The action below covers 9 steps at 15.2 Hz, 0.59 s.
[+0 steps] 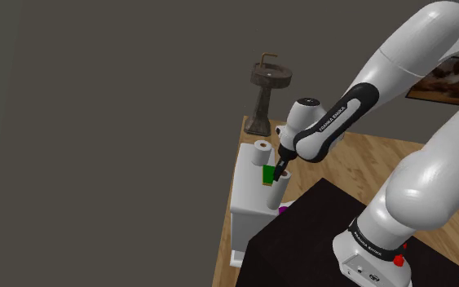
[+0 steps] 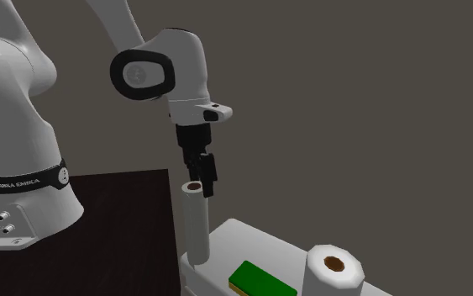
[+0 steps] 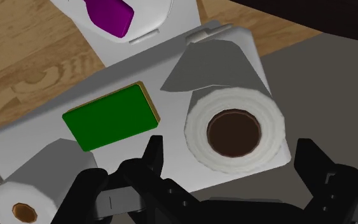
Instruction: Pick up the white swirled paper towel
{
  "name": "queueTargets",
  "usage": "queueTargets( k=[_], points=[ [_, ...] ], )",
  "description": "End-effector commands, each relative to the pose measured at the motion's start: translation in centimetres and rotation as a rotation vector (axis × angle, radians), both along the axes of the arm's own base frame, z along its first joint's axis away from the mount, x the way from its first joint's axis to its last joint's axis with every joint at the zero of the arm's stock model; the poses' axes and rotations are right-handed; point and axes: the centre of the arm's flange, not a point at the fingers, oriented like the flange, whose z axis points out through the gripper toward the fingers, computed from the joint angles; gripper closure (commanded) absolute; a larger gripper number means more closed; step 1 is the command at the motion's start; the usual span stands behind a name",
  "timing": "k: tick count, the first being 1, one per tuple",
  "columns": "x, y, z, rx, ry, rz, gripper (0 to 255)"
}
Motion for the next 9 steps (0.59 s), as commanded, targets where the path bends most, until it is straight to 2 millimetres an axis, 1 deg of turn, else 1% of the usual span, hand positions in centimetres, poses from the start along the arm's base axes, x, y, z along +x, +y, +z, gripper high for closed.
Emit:
queueTargets(
  k=[1, 3, 5, 6, 9],
  points=[
    [-0.14, -0.01, -1.14, 0.000, -0.001, 0.000, 0],
    [-0.14, -0.01, -1.97, 0.000, -0.001, 0.000, 0],
    [-0.14, -0.01, -1.97, 0.000, -0.001, 0.000, 0],
    [-0.16, 0.01, -1.98, 0.000, -0.001, 0.000, 255],
    [-0.17, 0.03, -1.99, 0.000, -0.001, 0.001, 255]
  ],
)
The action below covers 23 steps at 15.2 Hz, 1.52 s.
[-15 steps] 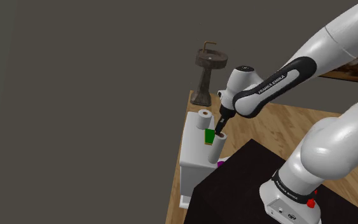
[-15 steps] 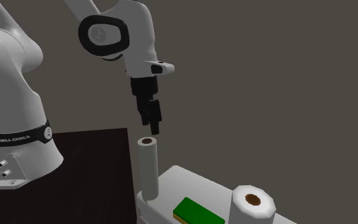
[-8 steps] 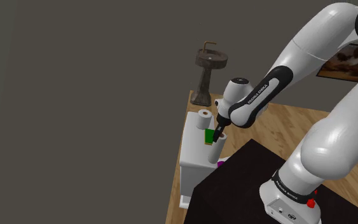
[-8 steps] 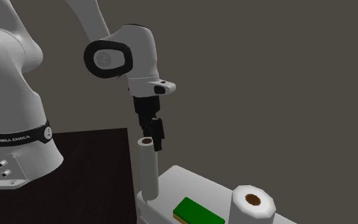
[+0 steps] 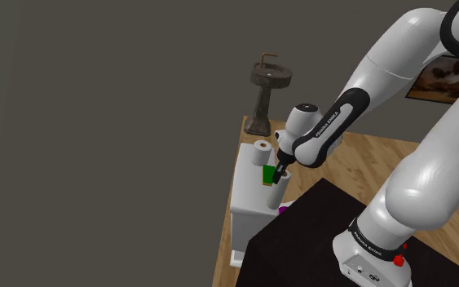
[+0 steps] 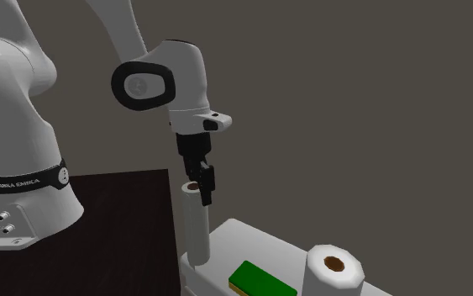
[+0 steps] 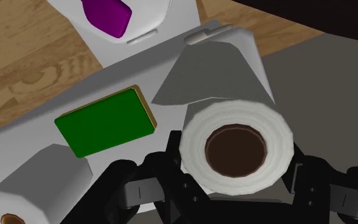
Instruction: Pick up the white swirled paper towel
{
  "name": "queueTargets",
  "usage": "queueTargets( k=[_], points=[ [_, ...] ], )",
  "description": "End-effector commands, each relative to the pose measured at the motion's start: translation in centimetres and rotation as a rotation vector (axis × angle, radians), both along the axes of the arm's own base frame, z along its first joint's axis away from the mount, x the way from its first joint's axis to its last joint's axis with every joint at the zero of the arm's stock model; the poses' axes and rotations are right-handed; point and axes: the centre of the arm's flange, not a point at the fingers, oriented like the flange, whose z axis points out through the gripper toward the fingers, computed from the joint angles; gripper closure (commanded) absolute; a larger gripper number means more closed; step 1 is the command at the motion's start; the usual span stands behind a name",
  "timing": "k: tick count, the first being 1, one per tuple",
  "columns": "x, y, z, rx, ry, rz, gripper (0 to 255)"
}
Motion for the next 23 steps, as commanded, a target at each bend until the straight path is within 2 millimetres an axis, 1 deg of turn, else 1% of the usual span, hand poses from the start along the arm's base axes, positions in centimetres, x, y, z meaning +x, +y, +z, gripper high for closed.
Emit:
queueTargets(
  k=[1, 6, 21, 23],
  points=[
    [0.0, 0.0, -0.1, 0.000, 0.002, -0.001, 255],
    [0.0, -0.1, 0.0, 0.000, 0.002, -0.001, 255],
    [0.0, -0.1, 7.9, 0.000, 0.002, -0.001, 255],
    [0.0, -0.1, 8.0, 0.000, 0.002, -0.001, 255]
  ],
)
